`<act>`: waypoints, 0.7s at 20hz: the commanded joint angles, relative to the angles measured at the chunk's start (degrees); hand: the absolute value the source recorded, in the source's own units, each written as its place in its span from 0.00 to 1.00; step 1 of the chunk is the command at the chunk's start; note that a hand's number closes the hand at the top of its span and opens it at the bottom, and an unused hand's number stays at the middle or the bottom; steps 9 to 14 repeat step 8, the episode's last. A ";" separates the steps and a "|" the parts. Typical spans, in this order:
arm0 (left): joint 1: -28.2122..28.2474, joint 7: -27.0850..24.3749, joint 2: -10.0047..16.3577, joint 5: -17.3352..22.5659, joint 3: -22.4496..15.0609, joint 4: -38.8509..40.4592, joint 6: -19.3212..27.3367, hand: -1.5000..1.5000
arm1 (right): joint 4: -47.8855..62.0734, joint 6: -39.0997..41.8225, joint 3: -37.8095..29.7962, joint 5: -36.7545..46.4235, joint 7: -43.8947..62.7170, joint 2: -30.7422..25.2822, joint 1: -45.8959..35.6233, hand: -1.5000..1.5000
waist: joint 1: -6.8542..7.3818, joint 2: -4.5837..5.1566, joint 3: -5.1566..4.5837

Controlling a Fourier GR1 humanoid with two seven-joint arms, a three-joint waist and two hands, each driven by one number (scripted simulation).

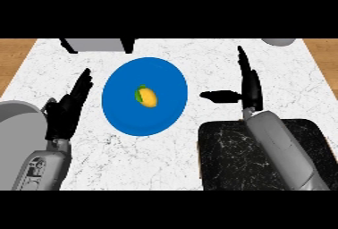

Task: Pick the lemon from the tray and place it in the plate

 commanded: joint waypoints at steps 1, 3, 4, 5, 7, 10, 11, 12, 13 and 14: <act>0.43 3.28 0.78 0.56 1.14 -3.76 -0.70 0.50 | -2.26 4.86 -3.59 -0.11 -2.45 -4.61 3.79 0.00 | 0.10 -0.02 0.01; -2.98 -3.27 -0.40 -0.89 1.86 6.36 -0.44 0.50 | -4.39 3.67 -2.98 0.76 -4.25 -0.61 7.76 0.00 | -0.23 0.09 -0.01; -1.01 -3.15 -1.77 -1.37 0.65 4.13 0.42 0.50 | -2.72 8.91 -6.44 -1.50 -4.10 -4.44 4.97 0.00 | -0.02 0.09 -0.01; 0.38 -1.84 -0.21 -0.87 1.09 1.37 -1.05 0.50 | 0.05 9.42 -7.44 -1.58 -9.82 -3.59 7.49 0.00 | 0.18 0.10 0.01; 2.39 -1.81 -2.29 -1.93 0.36 -0.45 0.33 0.50 | 1.65 9.13 -8.54 1.32 -7.12 -1.58 4.87 0.00 | 0.28 0.07 0.00; -3.56 0.88 0.04 -0.51 2.94 3.47 -1.64 0.50 | -1.49 9.36 -9.11 0.48 -6.86 -2.61 7.27 0.00 | 0.00 0.07 0.00; -3.56 0.88 0.04 -0.51 2.94 3.47 -1.64 0.50 | -1.49 9.36 -9.11 0.48 -6.86 -2.61 7.27 0.00 | 0.00 0.07 0.00; -3.56 0.88 0.04 -0.51 2.94 3.47 -1.64 0.50 | -1.49 9.36 -9.11 0.48 -6.86 -2.61 7.27 0.00 | 0.00 0.07 0.00; -3.56 0.88 0.04 -0.51 2.94 3.47 -1.64 0.50 | -1.49 9.36 -9.11 0.48 -6.86 -2.61 7.27 0.00 | 0.00 0.07 0.00; -3.56 0.88 0.04 -0.51 2.94 3.47 -1.64 0.50 | -1.49 9.36 -9.11 0.48 -6.86 -2.61 7.27 0.00 | 0.00 0.07 0.00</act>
